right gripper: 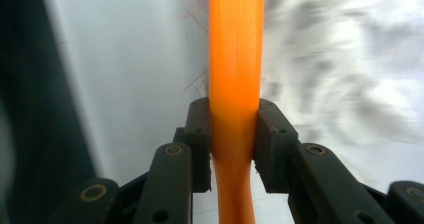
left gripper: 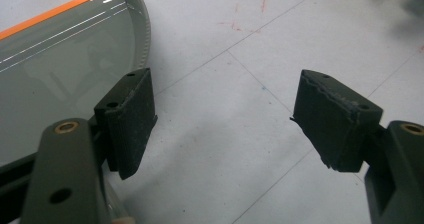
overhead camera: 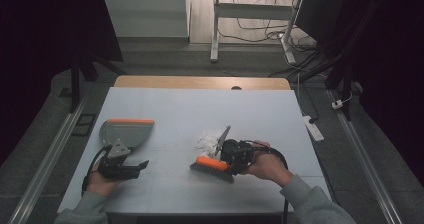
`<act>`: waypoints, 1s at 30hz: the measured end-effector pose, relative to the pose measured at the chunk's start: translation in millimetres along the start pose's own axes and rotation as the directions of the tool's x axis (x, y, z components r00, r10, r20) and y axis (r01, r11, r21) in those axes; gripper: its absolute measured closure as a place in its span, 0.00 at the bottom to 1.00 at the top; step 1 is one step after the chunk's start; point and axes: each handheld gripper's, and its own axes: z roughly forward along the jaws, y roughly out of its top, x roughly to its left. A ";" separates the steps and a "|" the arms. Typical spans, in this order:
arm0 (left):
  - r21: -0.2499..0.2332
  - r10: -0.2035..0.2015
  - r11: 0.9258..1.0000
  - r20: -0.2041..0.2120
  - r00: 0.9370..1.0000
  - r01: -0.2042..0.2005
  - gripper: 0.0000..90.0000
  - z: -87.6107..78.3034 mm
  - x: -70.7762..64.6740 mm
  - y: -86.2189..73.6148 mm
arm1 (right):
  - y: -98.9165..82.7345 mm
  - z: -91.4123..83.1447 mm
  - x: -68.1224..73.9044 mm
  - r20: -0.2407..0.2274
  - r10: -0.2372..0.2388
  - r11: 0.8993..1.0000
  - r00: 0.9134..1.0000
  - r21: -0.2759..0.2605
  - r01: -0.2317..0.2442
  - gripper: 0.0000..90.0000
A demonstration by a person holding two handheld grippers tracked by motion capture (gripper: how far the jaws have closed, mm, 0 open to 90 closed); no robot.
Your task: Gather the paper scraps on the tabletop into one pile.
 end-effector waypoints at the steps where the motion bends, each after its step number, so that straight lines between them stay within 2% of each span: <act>1: -0.001 -0.001 1.000 0.001 1.000 0.001 0.29 0.0 0.1 -0.1 | 0.1 -0.2 -4.1 0.013 0.005 1.000 1.000 -0.003 -0.005 0.78; 3: -0.001 -0.001 1.000 0.001 1.000 0.001 0.29 -0.2 0.3 -0.1 | -1.2 -0.3 -13.5 0.042 0.023 1.000 0.999 -0.017 -0.022 0.78; 5: -0.001 -0.003 1.000 -0.001 1.000 0.003 0.29 -0.4 0.9 -0.4 | -3.6 -2.8 -16.7 0.048 0.045 0.998 0.998 -0.048 -0.043 0.78; 8: 0.001 -0.006 1.000 0.001 1.000 0.006 0.29 0.3 1.3 -0.5 | -8.3 -11.2 -14.2 0.035 0.072 0.993 0.997 -0.099 -0.068 0.78; 11: 0.004 0.001 1.000 0.000 1.000 -0.001 0.29 0.8 0.1 -0.1 | -16.2 -23.8 -10.1 0.049 0.069 0.985 0.996 -0.160 -0.061 0.78; 13: 0.004 0.002 1.000 0.001 1.000 -0.002 0.29 0.9 -0.4 -0.1 | -20.5 -31.2 -7.5 0.058 0.079 0.981 0.995 -0.182 -0.067 0.78; 15: 0.004 0.002 1.000 0.001 1.000 -0.002 0.29 0.8 -0.6 0.0 | -25.5 -38.2 -4.8 0.040 0.078 0.976 0.996 -0.208 -0.068 0.78; 17: 0.004 0.002 1.000 0.001 1.000 -0.002 0.29 0.8 -0.7 0.0 | -27.6 -39.3 0.1 0.004 0.062 0.976 0.998 -0.209 -0.060 0.78; 19: 0.004 0.002 1.000 0.002 1.000 -0.002 0.29 0.9 -0.7 0.0 | -27.1 -34.6 6.4 -0.023 0.032 0.982 0.999 -0.188 -0.036 0.78; 21: 0.005 0.003 1.000 0.002 1.000 -0.003 0.29 1.0 -0.8 0.1 | -24.4 -26.0 15.9 -0.054 0.026 0.990 0.998 -0.140 -0.033 0.78; 24: 0.006 0.005 1.000 0.001 1.000 -0.005 0.29 1.2 -1.2 0.1 | -17.2 -8.2 24.2 -0.074 -0.007 0.996 0.997 -0.084 0.000 0.78; 25: 0.007 0.006 1.000 0.000 1.000 -0.006 0.29 1.1 -1.2 0.1 | -15.3 -4.5 24.1 -0.072 -0.014 0.997 0.997 -0.074 0.009 0.78; 26: 0.006 0.006 1.000 0.001 1.000 -0.006 0.29 1.0 -1.0 0.0 | -12.3 -1.5 22.4 -0.060 -0.015 0.996 0.998 -0.086 0.009 0.78; 28: 0.004 0.002 1.000 0.001 1.000 -0.002 0.29 0.8 -0.6 -0.2 | -7.0 1.9 14.9 -0.027 -0.027 0.996 0.999 -0.089 0.024 0.78; 30: 0.003 0.002 1.000 -0.001 1.000 -0.002 0.29 0.6 -0.3 -0.4 | -4.0 4.5 3.4 -0.026 -0.017 0.996 1.000 -0.088 0.015 0.78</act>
